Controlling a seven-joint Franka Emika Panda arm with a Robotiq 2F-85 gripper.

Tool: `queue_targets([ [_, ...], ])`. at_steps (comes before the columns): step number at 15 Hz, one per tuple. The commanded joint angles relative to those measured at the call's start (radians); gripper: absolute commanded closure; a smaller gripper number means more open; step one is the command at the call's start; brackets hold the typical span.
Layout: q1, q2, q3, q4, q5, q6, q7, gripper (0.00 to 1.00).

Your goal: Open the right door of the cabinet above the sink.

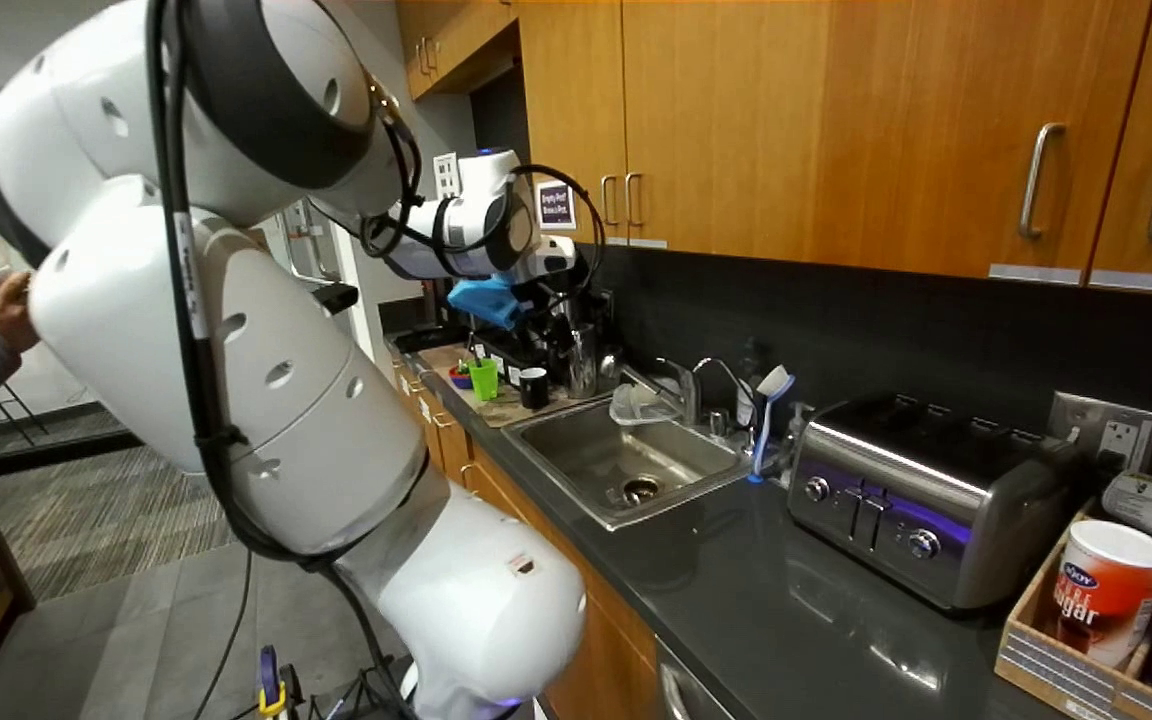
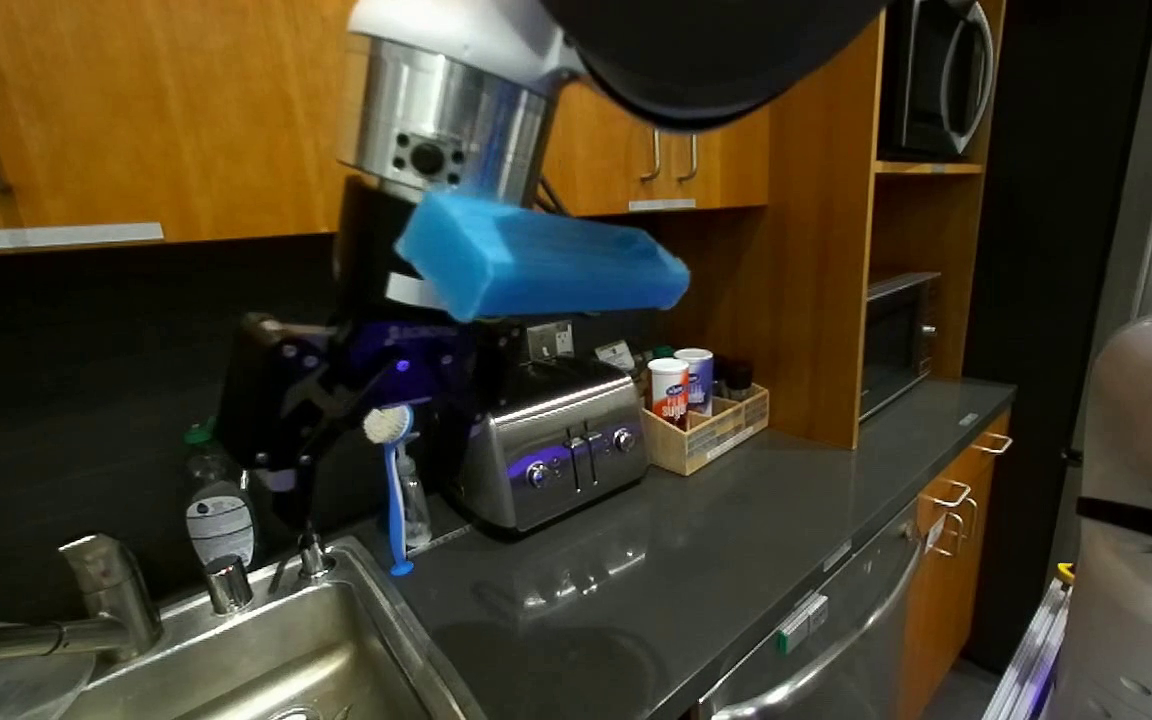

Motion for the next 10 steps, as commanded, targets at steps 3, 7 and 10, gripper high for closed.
queue_targets([
  [3, -0.056, 0.095, 0.082, 0.111, -0.176, 0.156, 0.114, 0.00],
  [7, -0.156, 0.142, 0.166, 0.187, -0.344, 0.233, 0.217, 0.00],
  [10, -0.240, 0.180, 0.235, 0.251, -0.462, 0.257, 0.294, 0.00],
])
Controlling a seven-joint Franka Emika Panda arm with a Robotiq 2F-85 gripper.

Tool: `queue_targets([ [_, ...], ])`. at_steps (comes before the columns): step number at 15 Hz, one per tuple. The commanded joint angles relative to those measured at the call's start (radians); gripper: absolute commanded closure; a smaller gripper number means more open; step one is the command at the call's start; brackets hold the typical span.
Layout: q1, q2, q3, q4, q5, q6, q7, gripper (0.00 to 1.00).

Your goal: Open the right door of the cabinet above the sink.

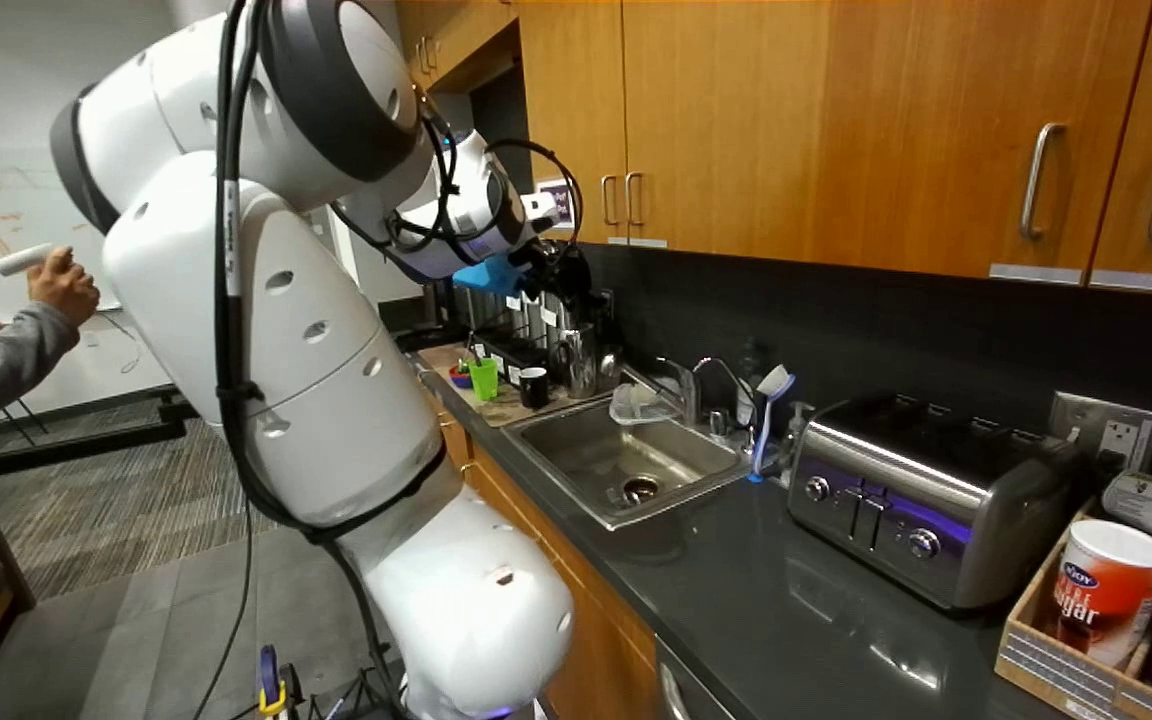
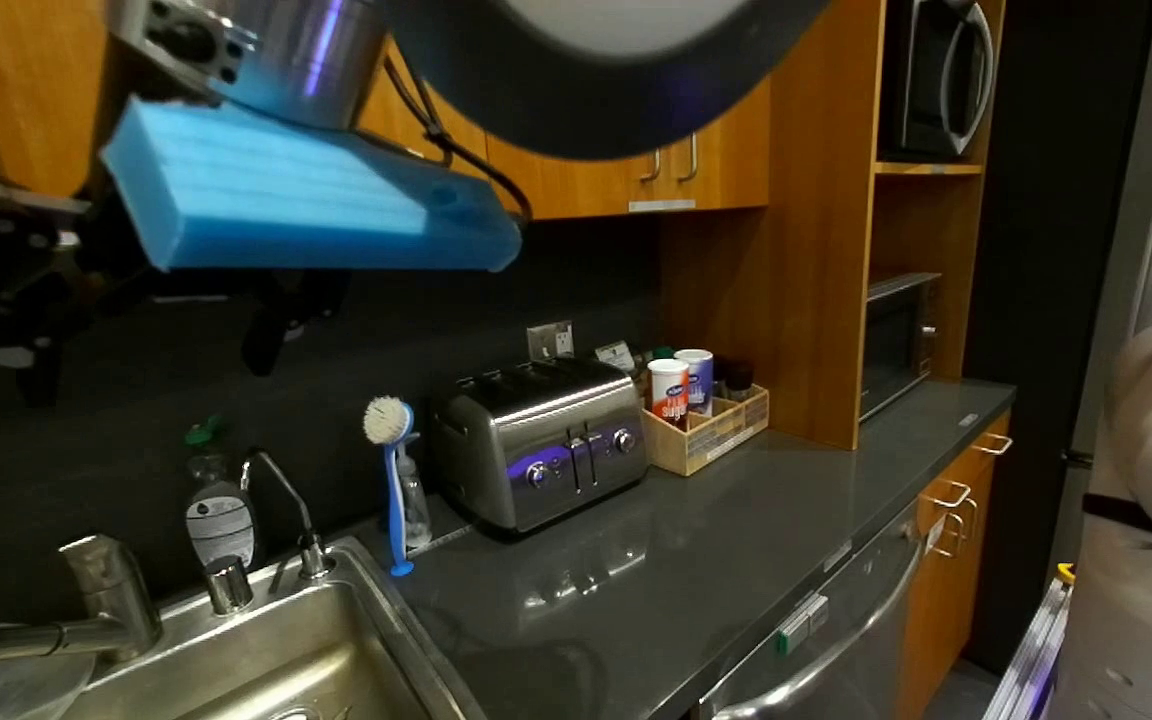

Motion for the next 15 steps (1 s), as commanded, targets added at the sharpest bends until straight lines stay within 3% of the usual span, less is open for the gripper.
queue_targets([
  [1, -0.103, 0.079, 0.083, 0.101, -0.134, 0.019, 0.094, 0.00],
  [5, -0.177, 0.164, 0.133, 0.184, -0.206, 0.000, 0.125, 0.00],
  [6, -0.102, 0.100, 0.069, 0.118, -0.169, 0.009, 0.102, 0.00],
  [8, -0.159, 0.131, 0.111, 0.149, -0.175, 0.011, 0.100, 0.00],
  [13, -0.166, 0.153, 0.120, 0.163, -0.178, 0.011, 0.100, 0.00],
  [15, -0.206, 0.162, 0.149, 0.187, -0.237, 0.024, 0.161, 0.00],
])
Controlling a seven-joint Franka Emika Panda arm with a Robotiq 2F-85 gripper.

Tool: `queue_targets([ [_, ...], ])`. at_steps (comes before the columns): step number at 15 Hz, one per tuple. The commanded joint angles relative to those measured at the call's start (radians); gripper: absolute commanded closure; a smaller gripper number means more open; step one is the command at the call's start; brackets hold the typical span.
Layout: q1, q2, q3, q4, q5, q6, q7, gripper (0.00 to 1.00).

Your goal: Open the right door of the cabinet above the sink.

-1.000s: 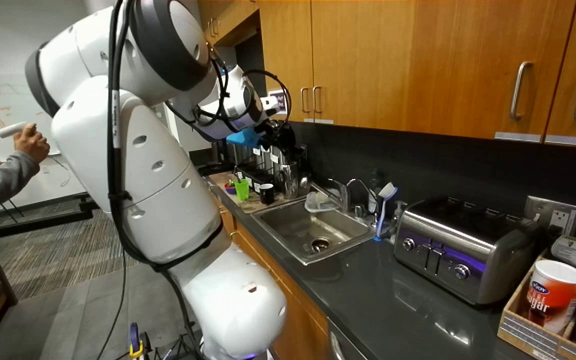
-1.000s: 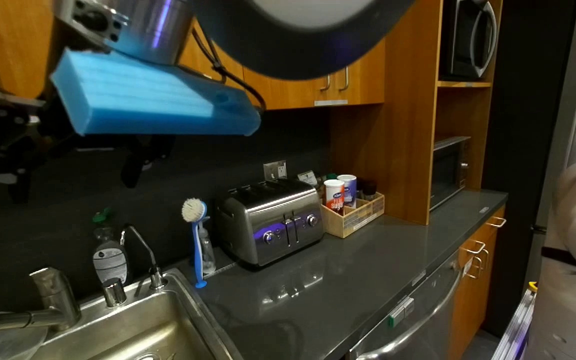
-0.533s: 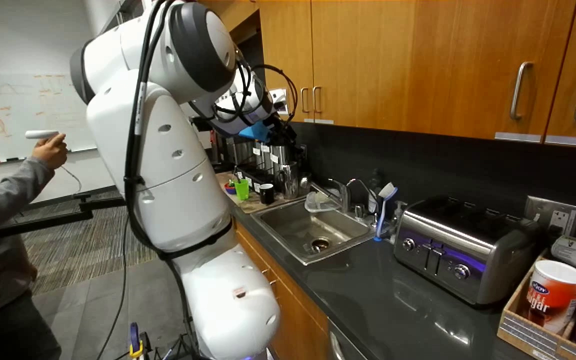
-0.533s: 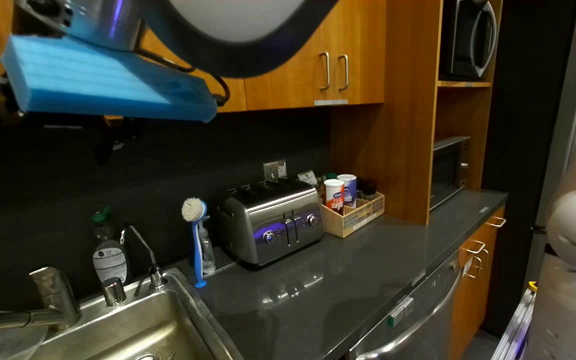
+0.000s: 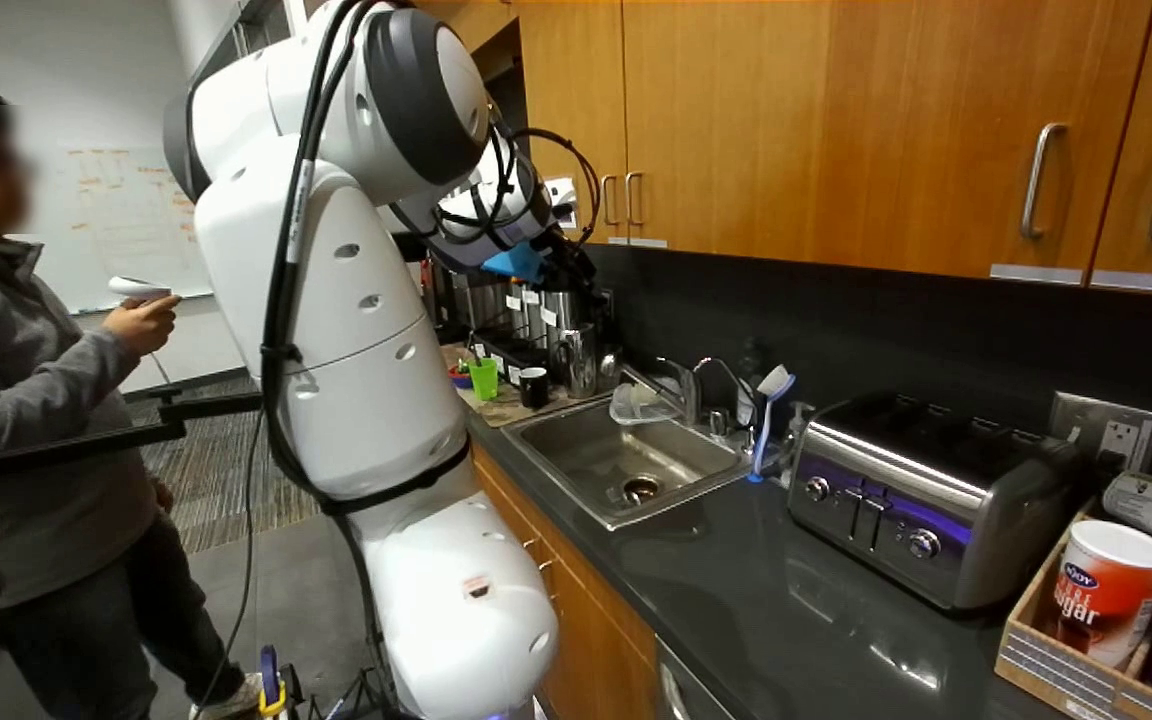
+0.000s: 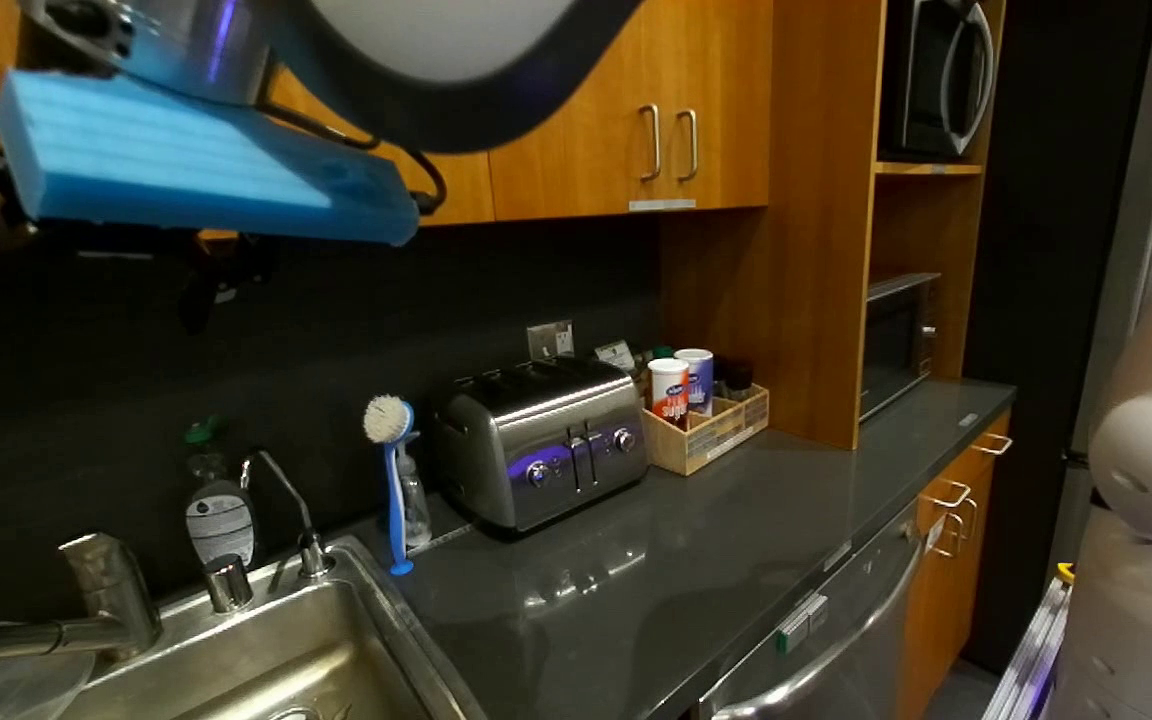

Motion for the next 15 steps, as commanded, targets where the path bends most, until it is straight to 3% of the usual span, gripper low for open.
queue_targets([
  [1, -0.068, 0.014, 0.049, 0.041, -0.103, 0.022, 0.109, 0.00],
  [8, -0.333, 0.068, 0.307, 0.216, -0.526, -0.035, 0.554, 0.00],
  [15, -0.579, 0.093, 0.587, 0.305, -0.772, -0.060, 0.704, 0.00],
])
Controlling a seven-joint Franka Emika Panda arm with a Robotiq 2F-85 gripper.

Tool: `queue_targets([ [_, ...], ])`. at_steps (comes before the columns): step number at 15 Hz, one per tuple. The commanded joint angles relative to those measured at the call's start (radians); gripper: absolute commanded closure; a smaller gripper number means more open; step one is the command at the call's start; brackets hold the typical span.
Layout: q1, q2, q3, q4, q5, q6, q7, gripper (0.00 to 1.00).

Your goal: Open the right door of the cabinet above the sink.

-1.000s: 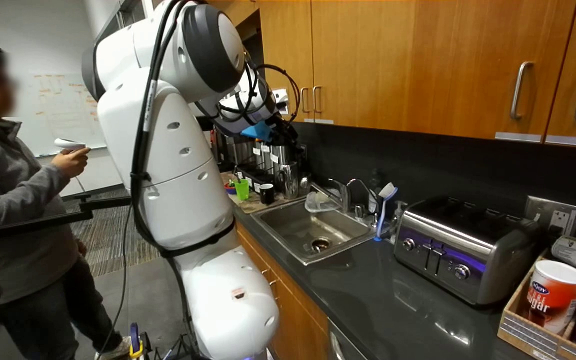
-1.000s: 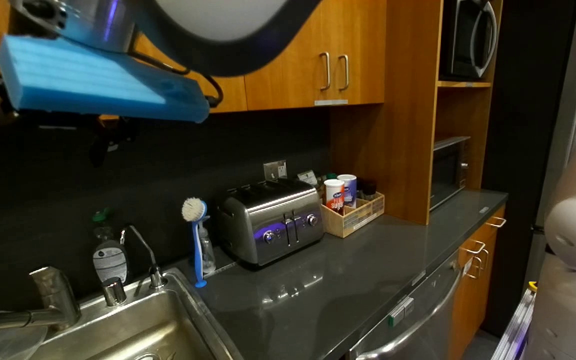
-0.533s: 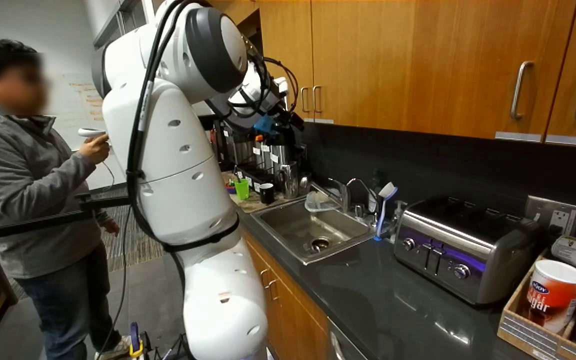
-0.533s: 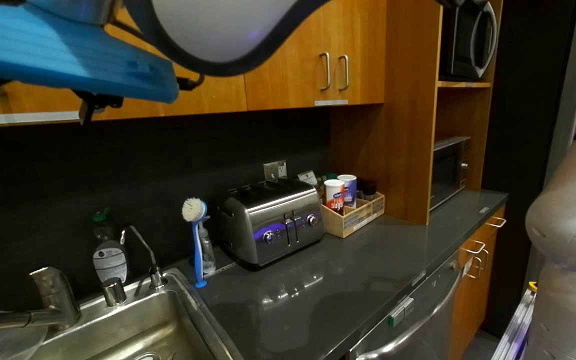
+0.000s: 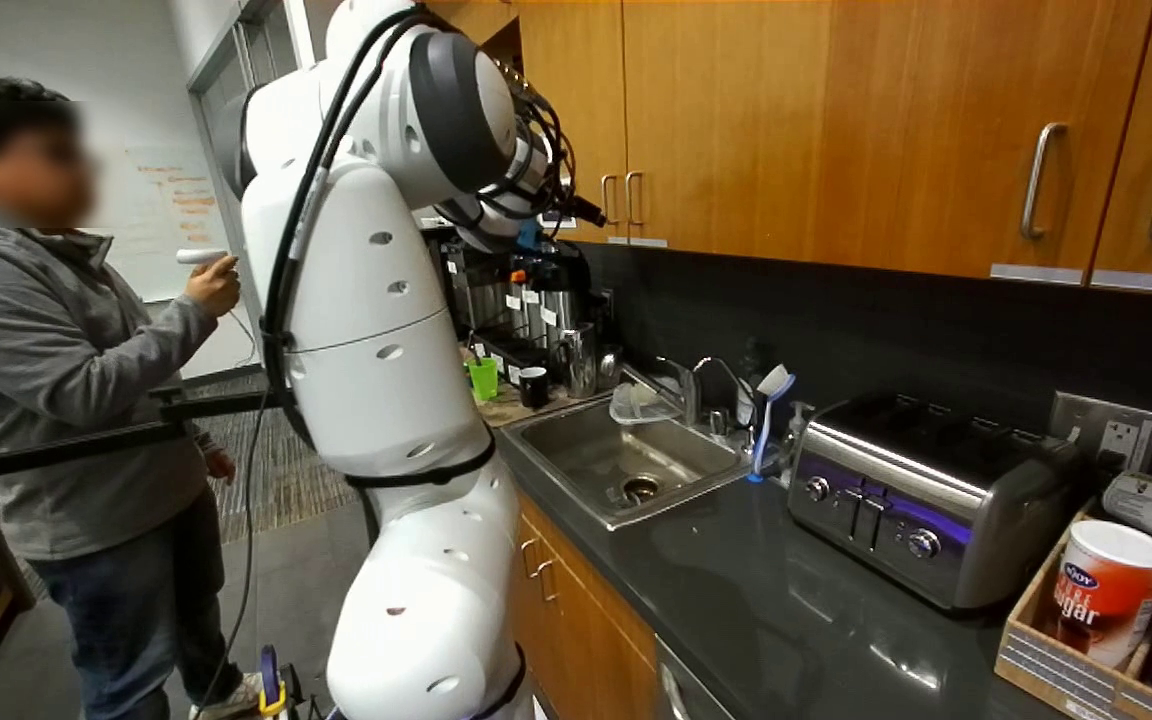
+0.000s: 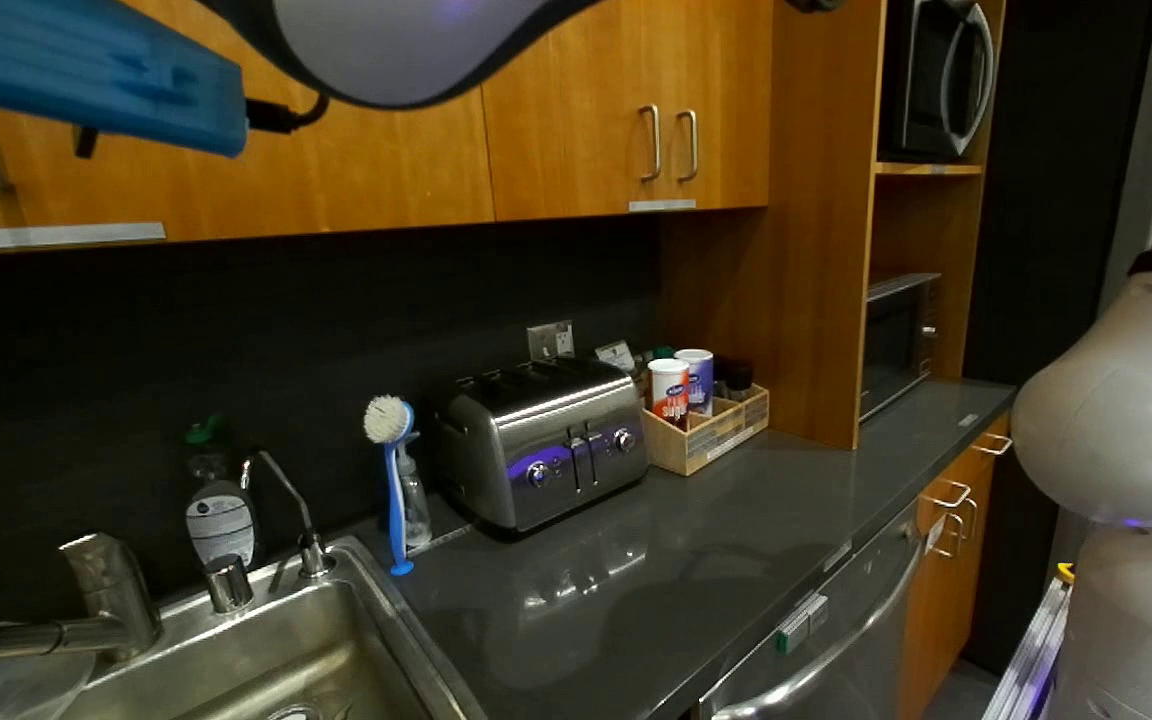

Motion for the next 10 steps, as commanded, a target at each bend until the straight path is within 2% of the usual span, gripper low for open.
queue_targets([
  [1, -0.146, 0.020, 0.154, 0.036, -0.079, 0.002, 0.034, 0.00],
  [6, -0.399, -0.082, 0.334, 0.043, 0.041, 0.095, -0.022, 0.00],
  [10, -0.650, -0.227, 0.490, 0.125, 0.216, 0.191, -0.102, 0.00],
])
